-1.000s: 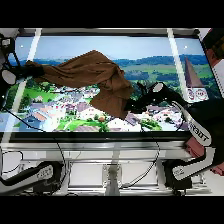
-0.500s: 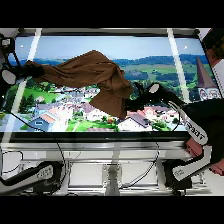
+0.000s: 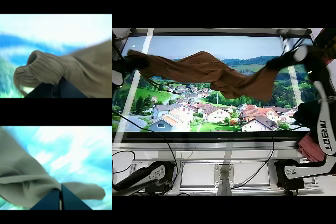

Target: Fold the clothes and pants, and hang the long-sleeved shirts on hangers.

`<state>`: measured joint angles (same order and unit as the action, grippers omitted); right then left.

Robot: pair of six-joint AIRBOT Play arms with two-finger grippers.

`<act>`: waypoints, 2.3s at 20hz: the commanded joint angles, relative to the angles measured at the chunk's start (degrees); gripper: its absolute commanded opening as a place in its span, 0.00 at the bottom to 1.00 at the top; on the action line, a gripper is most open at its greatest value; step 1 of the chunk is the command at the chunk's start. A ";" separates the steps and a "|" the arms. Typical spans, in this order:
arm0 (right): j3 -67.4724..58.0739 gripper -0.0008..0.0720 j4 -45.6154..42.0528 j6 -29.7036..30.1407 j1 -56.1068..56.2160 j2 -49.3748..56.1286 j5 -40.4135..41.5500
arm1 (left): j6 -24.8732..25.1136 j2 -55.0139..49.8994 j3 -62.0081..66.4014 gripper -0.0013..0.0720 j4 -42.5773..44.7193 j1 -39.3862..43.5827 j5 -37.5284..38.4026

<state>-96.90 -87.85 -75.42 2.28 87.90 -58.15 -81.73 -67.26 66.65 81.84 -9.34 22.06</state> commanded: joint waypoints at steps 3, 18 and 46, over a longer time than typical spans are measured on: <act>-11.50 0.02 -6.93 12.90 -4.15 -3.37 -1.70 | -1.64 5.05 0.04 0.07 0.04 -0.96 -3.43; 33.18 0.02 -6.29 5.42 -4.02 -19.67 -31.01 | 22.40 0.72 -4.44 0.07 1.14 -25.83 55.06; 62.01 0.97 16.63 -2.05 -4.02 -37.31 -18.82 | 15.72 -7.26 -7.10 0.07 11.43 -26.86 35.43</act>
<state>-34.92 -71.42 -77.67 -1.78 50.63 -81.54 -65.58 -74.35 59.57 93.14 -36.16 59.05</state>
